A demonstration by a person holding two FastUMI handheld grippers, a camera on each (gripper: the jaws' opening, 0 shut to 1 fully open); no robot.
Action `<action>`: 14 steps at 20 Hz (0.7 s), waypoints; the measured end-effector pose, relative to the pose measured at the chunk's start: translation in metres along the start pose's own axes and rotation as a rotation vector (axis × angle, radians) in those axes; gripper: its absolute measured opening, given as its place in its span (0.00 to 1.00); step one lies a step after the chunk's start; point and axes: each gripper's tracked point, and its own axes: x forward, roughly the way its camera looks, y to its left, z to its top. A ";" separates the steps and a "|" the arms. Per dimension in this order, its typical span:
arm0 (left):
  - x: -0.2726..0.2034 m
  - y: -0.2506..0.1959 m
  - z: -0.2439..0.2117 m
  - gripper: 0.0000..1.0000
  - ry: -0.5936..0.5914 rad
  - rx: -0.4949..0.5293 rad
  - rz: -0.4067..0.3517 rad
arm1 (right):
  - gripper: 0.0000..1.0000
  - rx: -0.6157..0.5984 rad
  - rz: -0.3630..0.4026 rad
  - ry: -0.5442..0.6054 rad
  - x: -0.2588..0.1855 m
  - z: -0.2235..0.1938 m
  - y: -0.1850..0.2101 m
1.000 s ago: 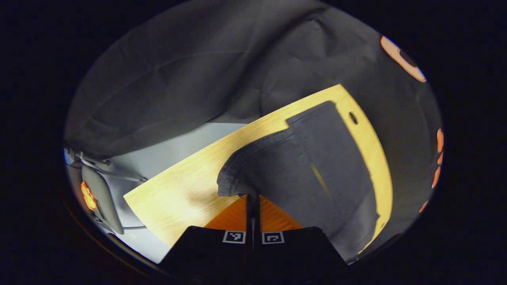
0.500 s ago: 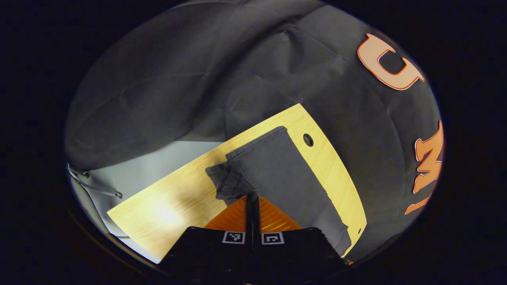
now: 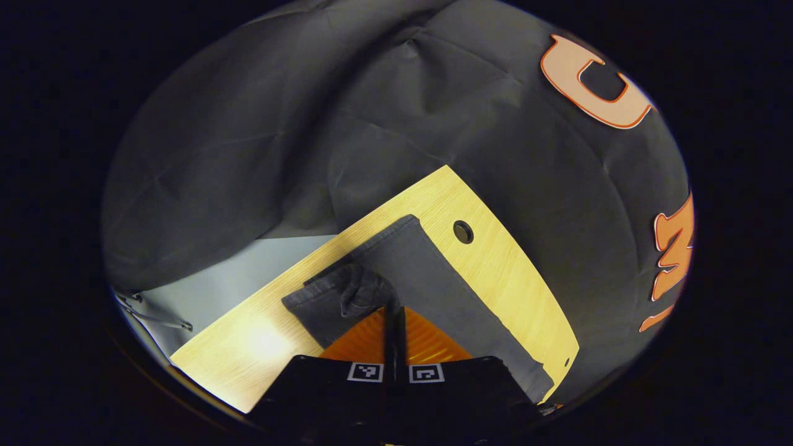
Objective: Grasp the waist and the cuffs of the jeans and fold them to make the two legs overlap; first hold the waist and fold one-third of the jeans toward the cuffs, then hold the cuffs and fold the remaining one-third in the same direction to finish folding.
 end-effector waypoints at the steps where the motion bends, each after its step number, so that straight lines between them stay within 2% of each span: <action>1: 0.008 -0.003 0.004 0.01 0.008 0.012 0.005 | 0.04 -0.002 -0.006 -0.001 0.004 0.002 0.003; 4: 0.025 -0.006 0.015 0.01 0.015 0.036 0.038 | 0.04 -0.008 -0.031 0.012 0.021 0.007 0.011; 8: 0.051 0.004 0.049 0.01 -0.022 0.089 0.120 | 0.04 -0.035 -0.084 0.028 0.048 0.011 0.014; 10: 0.053 0.005 0.050 0.01 -0.011 0.113 0.142 | 0.04 -0.043 -0.081 0.036 0.060 0.010 0.026; 14: 0.057 0.004 0.039 0.01 0.022 0.091 0.125 | 0.04 -0.073 -0.108 0.051 0.079 0.012 0.037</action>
